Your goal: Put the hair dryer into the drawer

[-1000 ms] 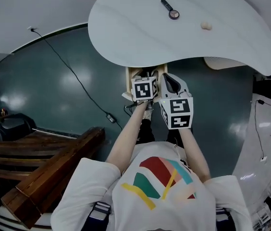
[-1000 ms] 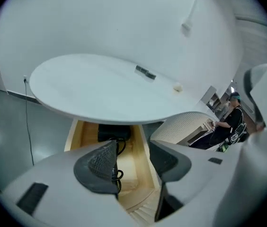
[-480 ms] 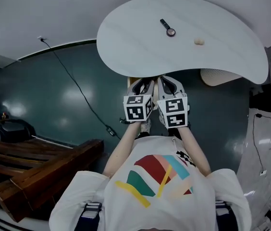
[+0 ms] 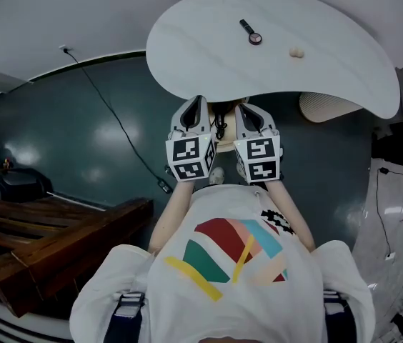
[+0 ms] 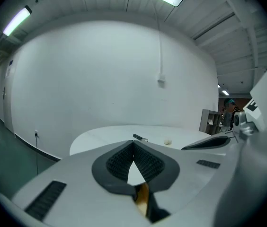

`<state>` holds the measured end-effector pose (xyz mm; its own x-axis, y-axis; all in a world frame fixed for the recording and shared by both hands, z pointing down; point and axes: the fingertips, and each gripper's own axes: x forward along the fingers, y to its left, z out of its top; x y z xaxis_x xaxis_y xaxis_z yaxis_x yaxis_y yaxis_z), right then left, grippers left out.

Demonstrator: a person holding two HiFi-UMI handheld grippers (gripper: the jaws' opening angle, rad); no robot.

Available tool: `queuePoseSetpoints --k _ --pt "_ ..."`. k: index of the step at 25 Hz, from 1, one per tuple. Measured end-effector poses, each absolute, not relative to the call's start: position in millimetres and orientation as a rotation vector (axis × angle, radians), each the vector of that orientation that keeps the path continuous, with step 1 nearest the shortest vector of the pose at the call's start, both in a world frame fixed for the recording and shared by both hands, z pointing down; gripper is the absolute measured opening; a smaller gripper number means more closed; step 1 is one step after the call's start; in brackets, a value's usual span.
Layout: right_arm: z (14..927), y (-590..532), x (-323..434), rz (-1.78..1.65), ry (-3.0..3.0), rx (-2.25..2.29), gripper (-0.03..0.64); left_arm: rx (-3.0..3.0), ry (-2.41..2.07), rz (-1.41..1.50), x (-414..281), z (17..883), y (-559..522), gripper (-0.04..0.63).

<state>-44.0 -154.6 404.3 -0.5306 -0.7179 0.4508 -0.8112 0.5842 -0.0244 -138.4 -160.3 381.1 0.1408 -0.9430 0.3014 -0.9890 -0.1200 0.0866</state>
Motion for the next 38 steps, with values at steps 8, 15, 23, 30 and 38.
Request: queuePoseSetpoints --k 8,15,23,30,38 --pt "399.3 -155.3 -37.9 0.315 -2.428 1.265 0.011 2.147 -1.952 0.240 -149.3 367.4 -153.9 0.017" --pt "394.6 -149.7 -41.2 0.274 -2.437 1.245 0.011 2.141 -1.967 0.250 -149.4 365.0 -147.9 0.017" --pt "396.3 -148.9 -43.3 0.281 -2.450 1.234 0.011 2.118 -1.978 0.283 -152.9 372.2 -147.1 0.017" --pt "398.4 -149.5 -42.8 0.272 -2.443 1.227 0.011 2.082 -1.996 0.280 -162.4 377.7 -146.0 0.017" --pt "399.4 -150.2 -44.2 0.281 -2.448 1.227 0.011 2.066 -2.007 0.294 -168.6 380.8 -143.4 0.017"
